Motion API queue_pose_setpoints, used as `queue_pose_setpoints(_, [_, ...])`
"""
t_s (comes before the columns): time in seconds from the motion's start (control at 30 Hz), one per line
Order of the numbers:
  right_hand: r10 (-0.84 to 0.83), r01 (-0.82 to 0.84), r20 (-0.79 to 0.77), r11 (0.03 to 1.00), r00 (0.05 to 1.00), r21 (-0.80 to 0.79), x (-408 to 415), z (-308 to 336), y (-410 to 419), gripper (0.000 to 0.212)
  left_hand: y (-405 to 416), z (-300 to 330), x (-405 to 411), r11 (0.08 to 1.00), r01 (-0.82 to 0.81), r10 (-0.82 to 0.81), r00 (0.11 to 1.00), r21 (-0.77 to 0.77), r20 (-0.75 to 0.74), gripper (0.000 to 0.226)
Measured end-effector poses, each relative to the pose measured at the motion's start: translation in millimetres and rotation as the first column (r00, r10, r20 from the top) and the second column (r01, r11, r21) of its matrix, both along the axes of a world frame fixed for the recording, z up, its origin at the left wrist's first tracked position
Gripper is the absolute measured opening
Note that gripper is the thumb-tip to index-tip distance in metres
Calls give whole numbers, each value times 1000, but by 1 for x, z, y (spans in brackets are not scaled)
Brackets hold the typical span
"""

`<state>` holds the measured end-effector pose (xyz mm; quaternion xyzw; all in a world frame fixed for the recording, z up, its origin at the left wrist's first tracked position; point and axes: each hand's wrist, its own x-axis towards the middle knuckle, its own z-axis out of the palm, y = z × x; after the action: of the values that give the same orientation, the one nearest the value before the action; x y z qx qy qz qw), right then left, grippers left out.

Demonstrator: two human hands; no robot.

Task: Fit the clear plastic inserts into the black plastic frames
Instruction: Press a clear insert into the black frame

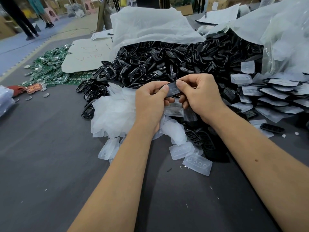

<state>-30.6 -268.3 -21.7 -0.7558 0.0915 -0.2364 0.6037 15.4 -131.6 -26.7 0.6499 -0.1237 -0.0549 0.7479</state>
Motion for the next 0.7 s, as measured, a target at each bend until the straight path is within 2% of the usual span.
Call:
queue_pose_setpoints(0.23, [24,-24,2,1000,1000,19,0,-1,1,8,0,0,0,1000,-19,19,1000,-20,-13,17])
queue_pose_setpoints(0.53, [27,-27,-8,999,1000,29,-1,1,-2,14,-1,-1,0,999,34,-34,998,-7,52,23])
queue_pose_setpoints(0.57, [12,-12,-7,1000,1000,12,-1,2,-1,13,-1,-2,0,1000,22,-22,999,0,48,24])
queue_pose_setpoints(0.63, [-36,39,23,990,999,-134,-3,2,1,2,-2,0,-1,1000,-13,14,1000,-11,25,23])
queue_pose_setpoints(0.7, [-46,76,96,938,994,-337,-5,4,2,19,-2,2,-2,998,-45,44,999,-50,-25,21])
